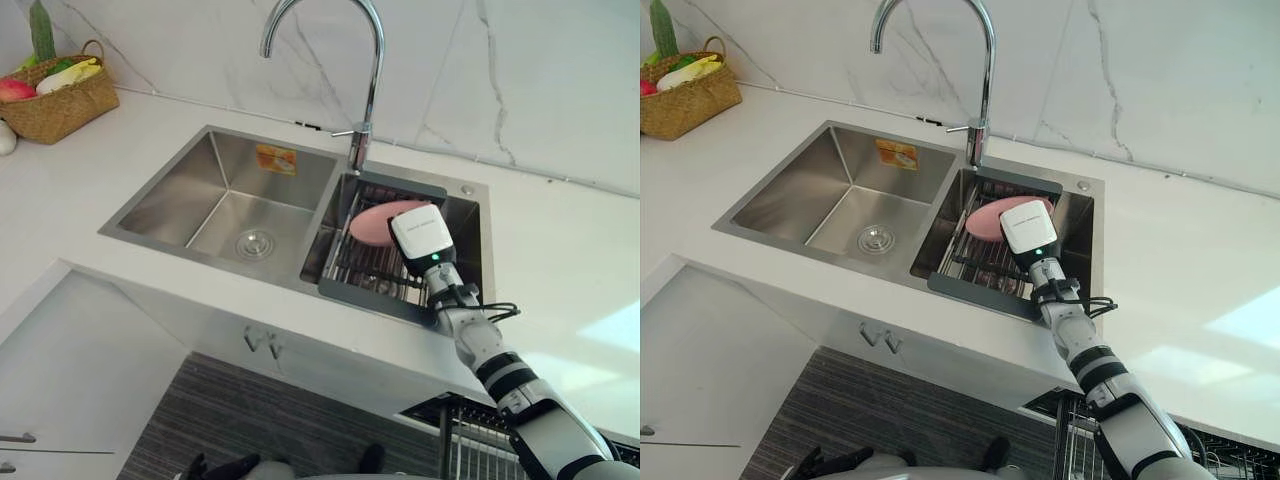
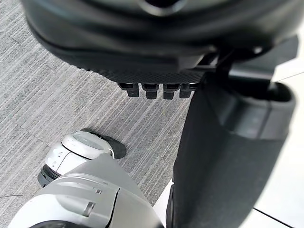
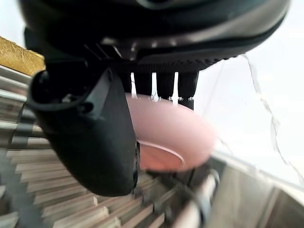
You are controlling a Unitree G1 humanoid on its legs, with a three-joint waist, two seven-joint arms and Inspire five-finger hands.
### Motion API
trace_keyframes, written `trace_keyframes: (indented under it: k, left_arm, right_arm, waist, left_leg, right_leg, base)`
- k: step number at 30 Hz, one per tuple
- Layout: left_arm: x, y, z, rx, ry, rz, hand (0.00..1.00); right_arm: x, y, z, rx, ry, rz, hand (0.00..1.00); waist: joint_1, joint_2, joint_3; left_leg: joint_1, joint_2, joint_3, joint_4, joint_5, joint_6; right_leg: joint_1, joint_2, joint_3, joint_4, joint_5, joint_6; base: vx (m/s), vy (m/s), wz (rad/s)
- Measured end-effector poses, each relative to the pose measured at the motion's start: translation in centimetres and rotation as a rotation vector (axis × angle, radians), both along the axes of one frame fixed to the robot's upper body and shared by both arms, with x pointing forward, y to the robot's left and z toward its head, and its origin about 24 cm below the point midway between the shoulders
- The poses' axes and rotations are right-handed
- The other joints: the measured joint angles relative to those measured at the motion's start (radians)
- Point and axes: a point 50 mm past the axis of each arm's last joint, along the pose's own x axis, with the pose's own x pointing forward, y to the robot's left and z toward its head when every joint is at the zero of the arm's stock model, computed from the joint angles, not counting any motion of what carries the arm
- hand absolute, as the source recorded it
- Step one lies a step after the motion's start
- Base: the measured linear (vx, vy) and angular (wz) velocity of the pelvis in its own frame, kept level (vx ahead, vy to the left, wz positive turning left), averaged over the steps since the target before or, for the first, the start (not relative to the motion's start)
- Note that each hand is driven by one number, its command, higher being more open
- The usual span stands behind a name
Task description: Walk over to the sink, pick up the cup, carry it to the dishwasher, place the cup inside the dishwasher, then close the dishwasher door
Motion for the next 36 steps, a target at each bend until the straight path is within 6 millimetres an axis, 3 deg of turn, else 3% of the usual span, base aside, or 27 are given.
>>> trace_keyframes:
  k: [6, 11, 19, 25, 28, 31, 32, 36]
  left_arm:
    - [-0.4, -0.1, 0.0, -0.003, 0.007, 0.001, 1.0]
    - [-0.5, 0.0, 0.0, 0.0, 0.002, 0.004, 1.0]
    - [-0.4, 0.3, 0.4, 0.014, -0.023, 0.005, 1.0]
    - [0.1, 0.7, 1.0, 0.084, -0.019, -0.165, 1.0]
    - [-0.7, 0.7, 1.0, 0.089, -0.008, -0.172, 1.0]
    - [-1.3, 0.0, 0.8, 0.088, -0.01, -0.163, 1.0]
    - [-1.3, -0.2, 0.8, 0.086, -0.011, -0.169, 1.0]
    - [-1.0, 0.1, 0.8, 0.089, -0.017, -0.188, 1.0]
  right_arm:
    - [0.0, 0.0, -0.5, 0.009, 0.027, 0.007, 0.0]
    - [0.1, -0.6, 0.0, 0.137, 0.039, 0.003, 0.0]
    - [-1.1, -0.3, 4.6, 0.358, -0.124, 0.097, 0.0]
    - [-4.3, -2.5, 8.3, 0.42, -0.272, 0.156, 0.0]
    - [-5.2, -2.8, 8.8, 0.459, -0.297, 0.175, 0.0]
    - [-5.4, -2.7, 8.9, 0.5, -0.301, 0.214, 0.0]
    - [-5.5, -2.8, 9.1, 0.525, -0.324, 0.227, 0.0]
    - [-6.2, -4.9, 9.3, 0.552, -0.405, 0.153, 0.0]
  waist:
    - [0.013, -0.001, 0.002]
    - [0.01, 0.0, 0.007]
    - [-0.019, 0.004, 0.018]
    - [-0.024, 0.003, 0.019]
    - [-0.035, 0.004, 0.019]
    - [-0.029, 0.011, 0.02]
    - [-0.035, 0.025, 0.027]
    - [-0.076, 0.032, 0.06]
  left_leg:
    - [-0.005, -0.001, -0.011, 0.0, 0.003, -0.003]
    - [-0.004, -0.002, -0.011, -0.003, 0.003, -0.002]
    - [0.011, -0.004, -0.011, -0.009, 0.003, -0.002]
    - [0.015, -0.004, -0.004, -0.006, 0.004, -0.001]
    - [0.041, -0.004, 0.037, 0.017, -0.015, 0.02]
    - [0.021, -0.02, 0.001, 0.148, -0.093, 0.038]
    - [0.015, -0.015, 0.001, 0.189, -0.144, 0.042]
    - [-0.042, -0.025, 0.071, 0.374, -0.249, 0.074]
  right_leg:
    - [0.002, -0.002, -0.011, 0.0, -0.001, 0.002]
    - [0.001, -0.003, -0.011, 0.0, -0.001, 0.002]
    - [0.009, -0.004, -0.011, 0.0, -0.001, 0.004]
    - [0.012, -0.002, 0.003, 0.0, 0.0, 0.003]
    - [0.009, 0.012, 0.088, 0.001, 0.009, 0.0]
    - [-0.026, 0.034, 0.251, 0.001, 0.03, 0.002]
    - [-0.045, 0.056, 0.315, 0.005, 0.043, -0.004]
    - [-0.11, 0.084, 0.461, 0.049, 0.084, 0.006]
  base:
    - [-0.01, 0.019, 0.06]
    - [0.01, 0.026, 0.0]
    - [0.01, 0.022, 0.0]
    - [0.0, 0.002, -0.04]
    - [-0.01, 0.049, -0.7]
    - [-0.06, 0.062, -1.55]
    - [-0.06, 0.037, -1.34]
    - [-0.17, 0.157, -1.34]
